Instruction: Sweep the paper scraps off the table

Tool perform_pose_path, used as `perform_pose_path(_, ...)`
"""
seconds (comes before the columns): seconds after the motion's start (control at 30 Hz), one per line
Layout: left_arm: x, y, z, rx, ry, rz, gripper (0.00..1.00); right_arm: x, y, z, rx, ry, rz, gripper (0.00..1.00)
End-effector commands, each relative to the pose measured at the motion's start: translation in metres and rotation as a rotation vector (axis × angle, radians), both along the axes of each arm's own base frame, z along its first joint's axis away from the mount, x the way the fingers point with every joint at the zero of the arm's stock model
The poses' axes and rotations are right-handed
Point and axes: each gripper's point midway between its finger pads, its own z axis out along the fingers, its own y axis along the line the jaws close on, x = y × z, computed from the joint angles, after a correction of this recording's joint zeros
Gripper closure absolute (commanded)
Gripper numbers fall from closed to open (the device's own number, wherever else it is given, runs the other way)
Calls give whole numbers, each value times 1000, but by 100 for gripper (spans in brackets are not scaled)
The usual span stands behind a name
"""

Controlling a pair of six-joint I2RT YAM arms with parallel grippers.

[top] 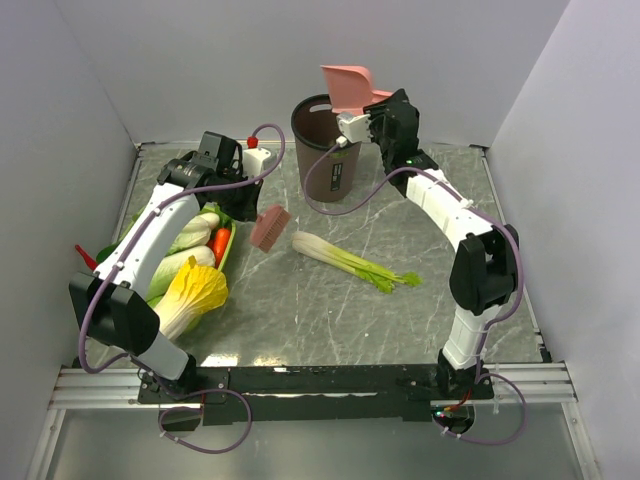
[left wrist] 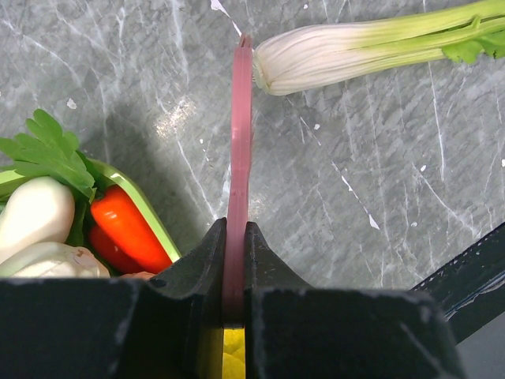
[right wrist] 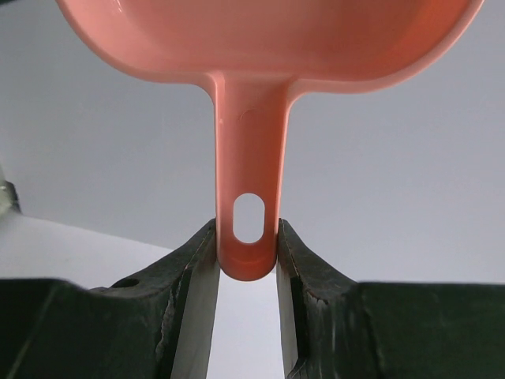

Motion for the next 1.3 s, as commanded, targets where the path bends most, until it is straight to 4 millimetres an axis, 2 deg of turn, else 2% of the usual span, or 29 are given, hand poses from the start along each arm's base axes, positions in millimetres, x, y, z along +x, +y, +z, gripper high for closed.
perform_pose_path(0.0, 6, -7, 16, -41, -36, -15, 99, -10, -9, 51, -45, -127, -1, 100)
perform_pose_path(0.4, 4, -6, 15, -40, -32, -11, 99, -10, -17, 60, 77, -135, -31, 100)
perform_pose_path(0.43, 4, -6, 15, -38, -32, -14, 99, -13, -18, 71, 109, -146, -33, 100)
perform_pose_path(0.5, 4, -6, 14, -40, -30, -16, 99, -16, -18, 69, 200, -110, -33, 100)
perform_pose_path(0.57, 4, -7, 14, -41, -29, -14, 99, -23, -19, 89, 358, -122, -24, 100)
perform_pose_path(0.6, 4, -6, 13, -39, -27, -16, 99, -27, -18, 79, 388, -45, -25, 100)
perform_pose_path(0.63, 4, -6, 12, -39, -25, -16, 99, -35, -17, 91, 497, -47, -18, 100)
perform_pose_path(0.67, 4, -6, 12, -36, -27, -15, 99, -38, -16, 92, 539, -29, -14, 100)
perform_pose_path(0.7, 4, -6, 12, -36, -26, -14, 99, -46, -14, 97, 577, -16, 7, 100)
perform_pose_path(0.73, 3, -5, 12, -34, -26, -14, 99, -52, -12, 85, 624, 38, 3, 100)
perform_pose_path(0.77, 4, -5, 11, -32, -27, -12, 99, -57, -10, 83, 647, 57, 14, 100)
perform_pose_path(0.8, 3, -5, 11, -33, -23, -12, 99, -70, -7, 91, 676, 60, 46, 100)
perform_pose_path(0.83, 3, -4, 10, -30, -22, -10, 99, -76, -2, 76, 698, 105, 50, 100)
perform_pose_path(0.87, 3, -4, 10, -27, -22, -10, 99, -90, -2, 82, 720, 106, 68, 100)
perform_pose_path(0.93, 3, -3, 10, -26, -23, -5, 99, -106, 12, 61, 764, 199, 114, 100)
perform_pose_path(0.97, 2, -3, 10, -24, -21, -6, 99, -120, 12, 67, 789, 198, 131, 100)
perform_pose_path(1.0, 2, -3, 10, -23, -20, -7, 99, -126, 15, 52, 799, 244, 136, 100)
perform_pose_path(1.03, 1, -2, 9, -21, -15, -5, 99, -135, 19, 44, 832, 287, 150, 100)
perform_pose_path(1.07, 1, -2, 8, -20, -15, -6, 99, -146, 19, 45, 858, 302, 161, 100)
perform_pose_path(1.1, 0, -2, 7, -19, -10, -5, 99, -155, 23, 33, 877, 356, 168, 100)
perform_pose_path(1.13, 0, -2, 6, -16, -8, -8, 99, -166, 33, 25, 924, 426, 207, 100)
perform_pose_path(1.17, -1, -2, 6, -17, -5, -10, 99, -186, 32, 18, 935, 484, 207, 100)
perform_pose_path(1.2, -1, -1, 5, -13, -3, -7, 99, -198, 36, -1, 960, 556, 200, 100)
perform_pose_path(1.23, -2, -1, 4, -11, 1, -9, 99, -210, 39, -11, 962, 607, 217, 100)
perform_pose_path(1.27, -4, 0, 4, -9, 5, -9, 99, -234, 43, -18, 959, 677, 264, 100)
